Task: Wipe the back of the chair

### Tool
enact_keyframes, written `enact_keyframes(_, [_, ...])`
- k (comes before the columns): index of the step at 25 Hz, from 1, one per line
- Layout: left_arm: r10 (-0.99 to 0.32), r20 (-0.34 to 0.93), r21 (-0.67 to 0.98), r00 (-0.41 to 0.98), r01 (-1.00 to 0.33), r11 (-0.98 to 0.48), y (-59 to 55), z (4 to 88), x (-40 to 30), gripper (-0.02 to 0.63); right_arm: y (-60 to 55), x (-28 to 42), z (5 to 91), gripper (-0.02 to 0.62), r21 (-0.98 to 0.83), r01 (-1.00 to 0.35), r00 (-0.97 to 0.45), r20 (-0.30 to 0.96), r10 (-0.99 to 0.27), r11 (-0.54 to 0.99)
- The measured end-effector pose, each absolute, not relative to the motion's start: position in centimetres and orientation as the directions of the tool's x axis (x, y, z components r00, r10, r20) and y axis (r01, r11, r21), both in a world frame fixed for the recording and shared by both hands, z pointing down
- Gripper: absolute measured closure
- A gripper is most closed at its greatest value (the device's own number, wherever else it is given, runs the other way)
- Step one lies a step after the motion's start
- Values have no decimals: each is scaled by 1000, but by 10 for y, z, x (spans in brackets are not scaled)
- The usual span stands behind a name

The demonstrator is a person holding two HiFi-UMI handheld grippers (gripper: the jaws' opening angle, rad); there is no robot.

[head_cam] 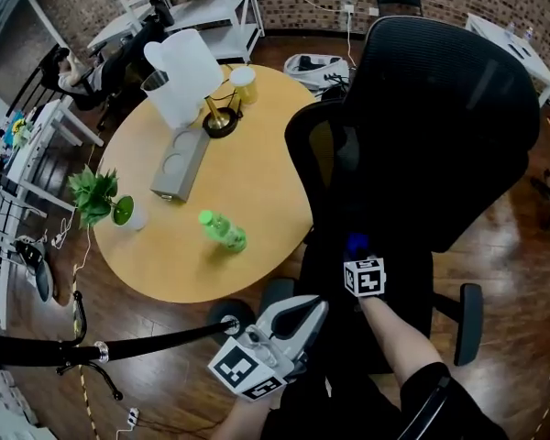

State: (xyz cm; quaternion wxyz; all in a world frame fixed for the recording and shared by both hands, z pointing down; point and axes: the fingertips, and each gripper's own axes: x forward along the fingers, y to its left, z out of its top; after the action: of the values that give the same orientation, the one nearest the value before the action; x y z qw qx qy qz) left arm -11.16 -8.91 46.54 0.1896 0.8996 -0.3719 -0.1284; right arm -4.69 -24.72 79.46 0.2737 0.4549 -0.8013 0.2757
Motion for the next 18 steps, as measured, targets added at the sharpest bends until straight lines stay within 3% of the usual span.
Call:
enact_keyframes(8, [-744, -88, 423, 663, -651, -630, -80, 458, -126, 606, -230, -112, 788, 540, -293, -784, -585, 645, -493, 547])
enact_keyframes(15, [-751, -68, 428, 657, -660, -617, -91, 471, -119, 606, -180, -182, 779, 540, -395, -430, -832, 522, -187, 812])
enact_keyframes(18, [-749, -60, 429, 660, -660, -616, -97, 471, -110, 606, -193, -151, 808, 540, -413, -530, -775, 590, -226, 740])
